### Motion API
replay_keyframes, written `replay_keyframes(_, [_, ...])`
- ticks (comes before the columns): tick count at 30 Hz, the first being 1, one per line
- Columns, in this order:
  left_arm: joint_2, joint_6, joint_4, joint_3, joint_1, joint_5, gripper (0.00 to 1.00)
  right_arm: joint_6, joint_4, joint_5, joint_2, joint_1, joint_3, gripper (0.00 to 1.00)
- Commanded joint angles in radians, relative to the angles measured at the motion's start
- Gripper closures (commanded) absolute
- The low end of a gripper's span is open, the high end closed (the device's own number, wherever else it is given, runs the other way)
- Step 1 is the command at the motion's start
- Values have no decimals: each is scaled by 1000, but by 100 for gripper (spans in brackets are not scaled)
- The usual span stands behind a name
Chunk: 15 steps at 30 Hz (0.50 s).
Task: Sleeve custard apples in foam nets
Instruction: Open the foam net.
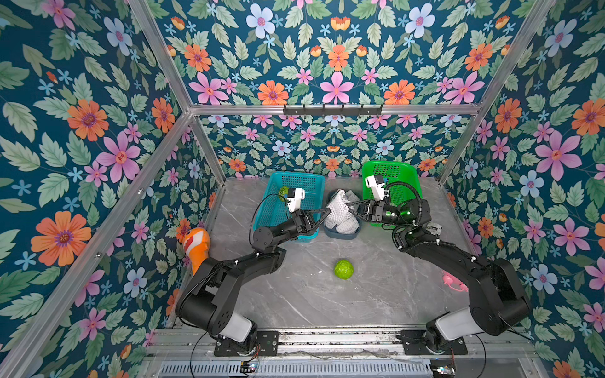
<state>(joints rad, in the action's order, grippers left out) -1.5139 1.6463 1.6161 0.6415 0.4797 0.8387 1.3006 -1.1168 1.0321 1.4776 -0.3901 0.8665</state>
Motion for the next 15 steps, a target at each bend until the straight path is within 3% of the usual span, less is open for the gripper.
replay_keyframes(1, [-1, -23, 102, -17, -1, 24, 100, -26, -23, 3, -22, 19, -46, 100])
replay_keyframes(15, [-69, -79, 102, -113, 42, 61, 100, -140, 92, 3, -85, 28, -214, 100])
